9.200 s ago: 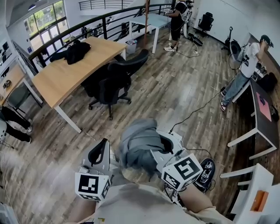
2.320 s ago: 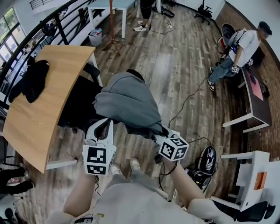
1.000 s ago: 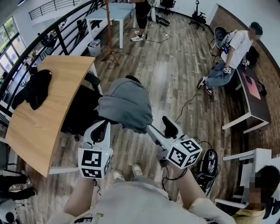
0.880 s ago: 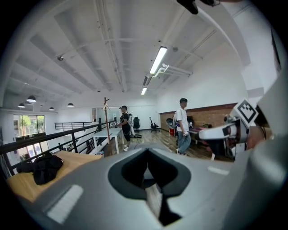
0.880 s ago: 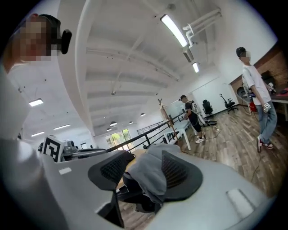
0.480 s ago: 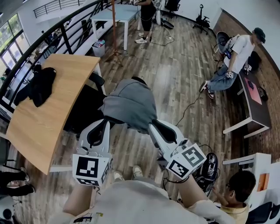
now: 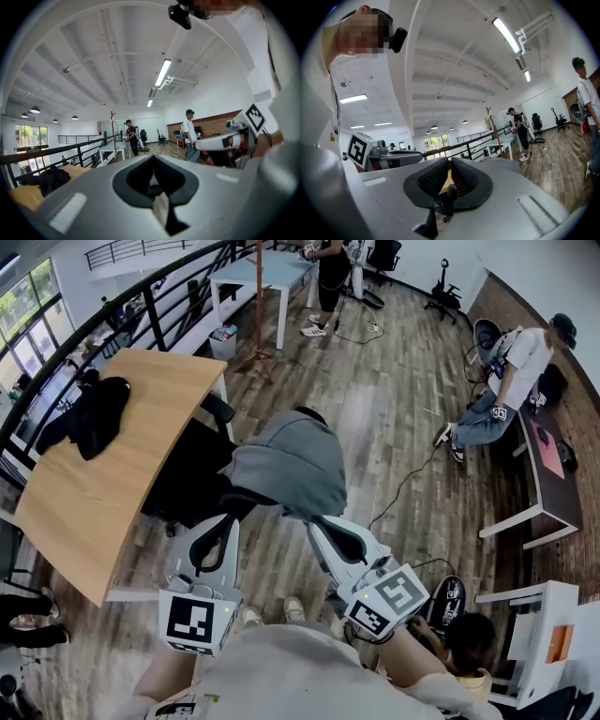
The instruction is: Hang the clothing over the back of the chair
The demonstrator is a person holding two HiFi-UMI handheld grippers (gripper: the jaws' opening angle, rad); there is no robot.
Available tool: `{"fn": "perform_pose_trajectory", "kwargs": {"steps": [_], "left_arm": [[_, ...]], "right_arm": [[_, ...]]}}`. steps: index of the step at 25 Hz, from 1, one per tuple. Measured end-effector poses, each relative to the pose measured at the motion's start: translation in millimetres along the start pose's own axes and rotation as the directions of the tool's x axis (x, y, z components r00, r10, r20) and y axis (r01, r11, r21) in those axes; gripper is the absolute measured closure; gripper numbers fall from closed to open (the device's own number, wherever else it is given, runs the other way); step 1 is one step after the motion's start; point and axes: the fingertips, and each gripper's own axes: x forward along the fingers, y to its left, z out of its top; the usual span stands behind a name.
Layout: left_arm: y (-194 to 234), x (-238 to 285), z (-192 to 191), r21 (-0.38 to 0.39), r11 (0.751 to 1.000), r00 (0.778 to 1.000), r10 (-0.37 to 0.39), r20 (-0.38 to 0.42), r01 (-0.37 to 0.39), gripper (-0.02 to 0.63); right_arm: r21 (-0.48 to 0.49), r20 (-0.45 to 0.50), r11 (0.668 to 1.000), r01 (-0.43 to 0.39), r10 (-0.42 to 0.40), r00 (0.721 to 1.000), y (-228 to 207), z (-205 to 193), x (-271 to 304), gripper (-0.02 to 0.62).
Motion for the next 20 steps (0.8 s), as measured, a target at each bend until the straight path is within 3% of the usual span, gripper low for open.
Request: {"fn": "perform_pose_trajectory", "kwargs": {"steps": [11,20], "left_arm": [[-20.4,-6.9,-34.0,-0.061,0.998,0.998,-0.034,-0.045,0.031,0.604],[-8.6,-10.2,-33.0,-0.064,0.998,0.999,-0.011,-0.032,0.009,0.604]], "right_arm": [[0.064,-0.089,0.997,-0.035,0.041,0.995,12.9,-42.9,-4.8,0.595],[-0.014,-0.073,0.998,-0.064,0.063,0.995,19.2,-32.3,6.8,0.595]]}}
